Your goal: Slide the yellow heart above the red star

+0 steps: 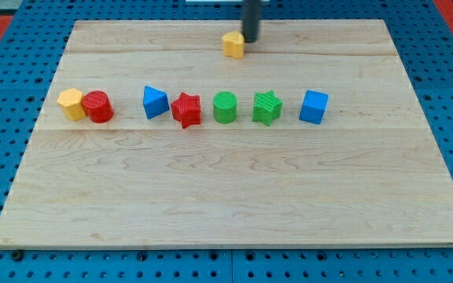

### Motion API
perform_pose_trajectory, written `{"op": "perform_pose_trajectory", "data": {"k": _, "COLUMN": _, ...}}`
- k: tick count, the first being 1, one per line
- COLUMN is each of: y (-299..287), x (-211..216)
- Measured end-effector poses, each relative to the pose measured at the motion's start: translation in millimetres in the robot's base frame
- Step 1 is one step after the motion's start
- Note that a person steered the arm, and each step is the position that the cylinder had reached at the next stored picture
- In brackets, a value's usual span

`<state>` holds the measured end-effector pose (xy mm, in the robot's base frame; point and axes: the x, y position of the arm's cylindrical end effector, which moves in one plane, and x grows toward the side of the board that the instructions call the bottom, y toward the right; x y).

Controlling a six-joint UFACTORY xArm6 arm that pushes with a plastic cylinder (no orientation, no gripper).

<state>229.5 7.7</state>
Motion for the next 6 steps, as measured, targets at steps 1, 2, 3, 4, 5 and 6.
{"op": "perform_pose_trajectory", "data": {"k": 1, "y": -79, "x": -6}}
{"op": "perform_pose_trajectory", "data": {"k": 2, "y": -40, "x": -13}}
{"op": "perform_pose_trajectory", "data": {"k": 3, "y": 21, "x": -12}}
{"op": "perform_pose_trajectory", "data": {"k": 4, "y": 11, "x": 13}}
{"op": "perform_pose_trajectory", "data": {"k": 5, "y": -43, "x": 34}}
{"op": "perform_pose_trajectory", "data": {"k": 6, "y": -84, "x": 39}}
